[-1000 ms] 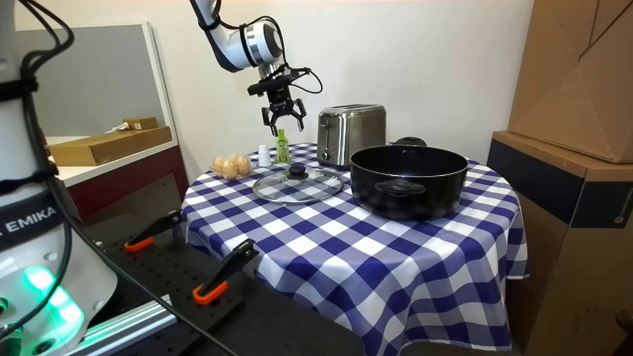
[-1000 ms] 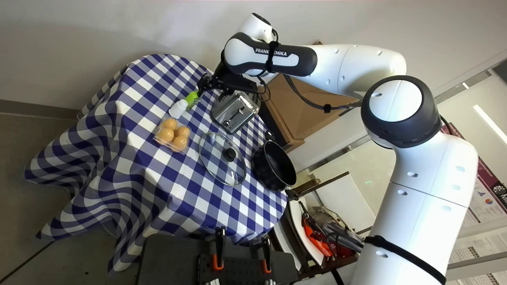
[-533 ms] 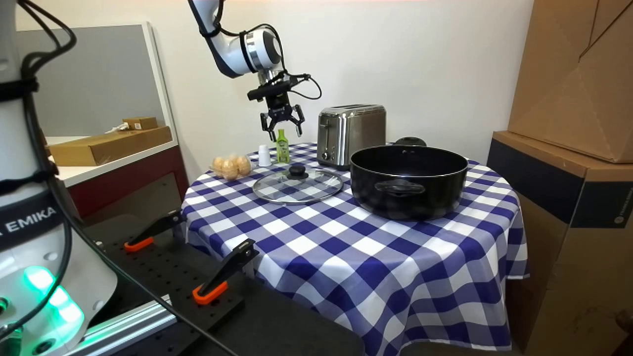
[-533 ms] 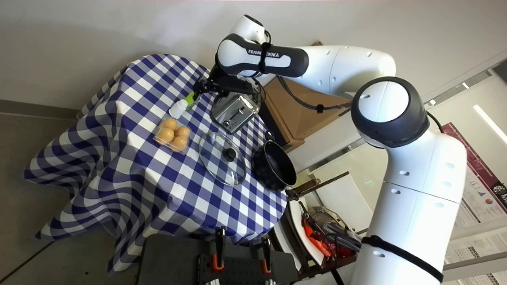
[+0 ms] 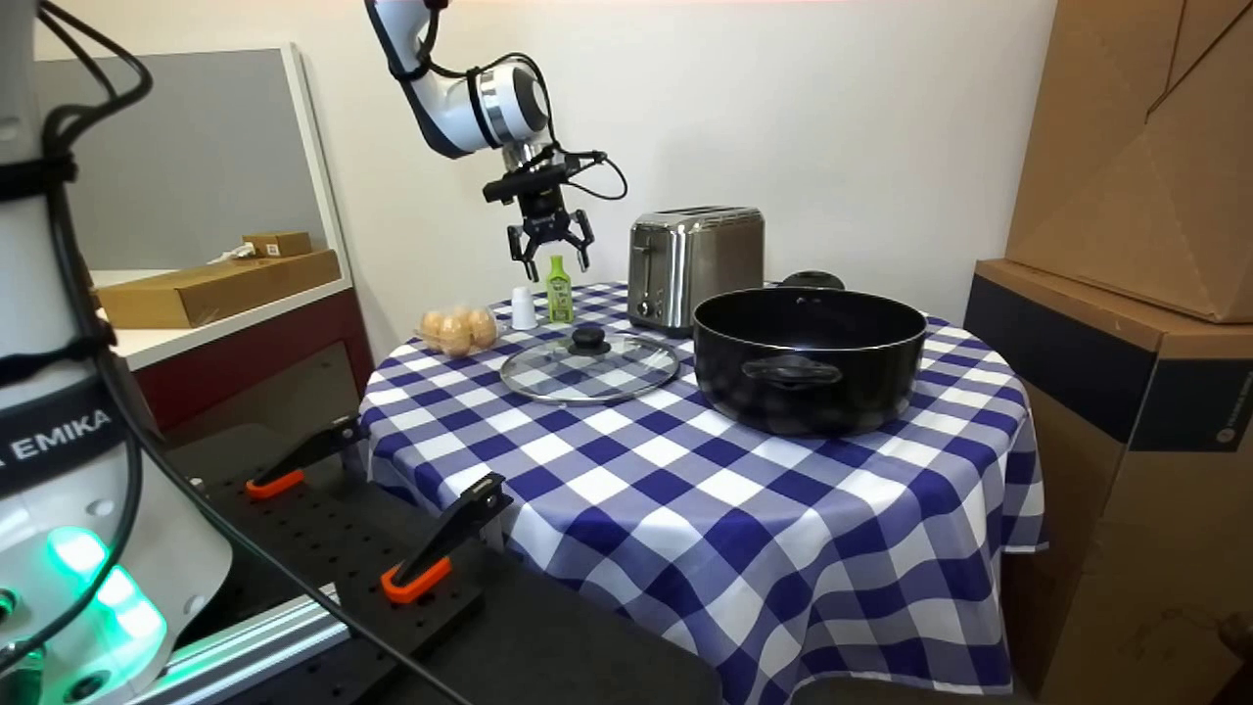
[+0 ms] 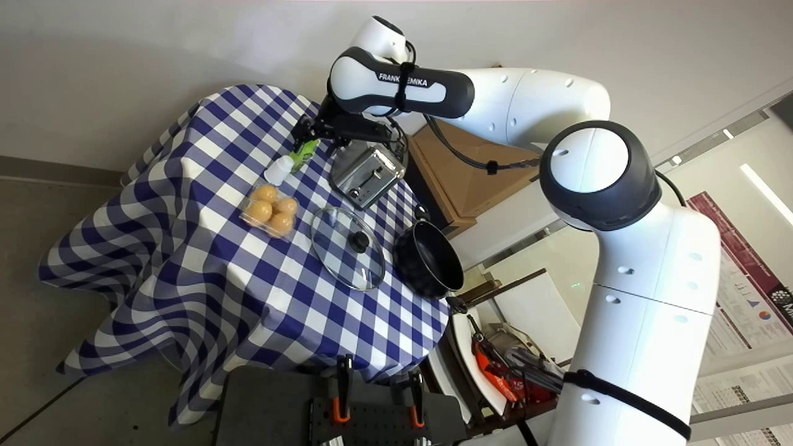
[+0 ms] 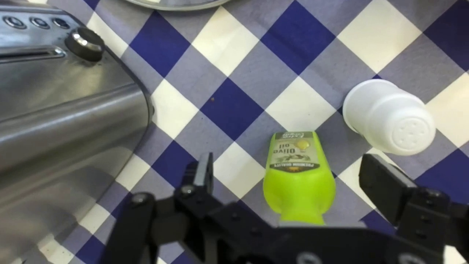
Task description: Move the green bottle to the right
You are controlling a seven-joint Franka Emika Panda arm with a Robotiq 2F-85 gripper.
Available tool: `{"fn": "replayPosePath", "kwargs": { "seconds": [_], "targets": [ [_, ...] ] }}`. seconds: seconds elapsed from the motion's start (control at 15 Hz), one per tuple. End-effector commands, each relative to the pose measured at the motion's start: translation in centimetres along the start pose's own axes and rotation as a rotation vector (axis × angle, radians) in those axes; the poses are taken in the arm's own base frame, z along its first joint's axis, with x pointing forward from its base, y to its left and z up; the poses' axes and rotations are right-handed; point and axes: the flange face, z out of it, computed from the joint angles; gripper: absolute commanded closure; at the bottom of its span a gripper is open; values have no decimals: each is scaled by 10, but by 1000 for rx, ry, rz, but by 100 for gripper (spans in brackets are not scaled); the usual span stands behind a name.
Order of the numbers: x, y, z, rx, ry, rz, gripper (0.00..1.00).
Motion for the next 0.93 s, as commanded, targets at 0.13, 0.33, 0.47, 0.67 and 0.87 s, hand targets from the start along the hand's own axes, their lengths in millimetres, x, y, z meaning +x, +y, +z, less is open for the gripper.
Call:
{"fn": "replayPosePath", "kwargs": {
  "seconds": [0.13,0.33,0.47,0.67,0.87],
  "targets": [
    [12,-3,-1,7,-3,-17,0],
    [14,1,4,9,-6,-9,0],
    [15,1,7,9,-9,-9,0],
    [18,0,9,11,-10,-13,0],
    [20,0,10,13,-11,-18,26]
  ]
}}
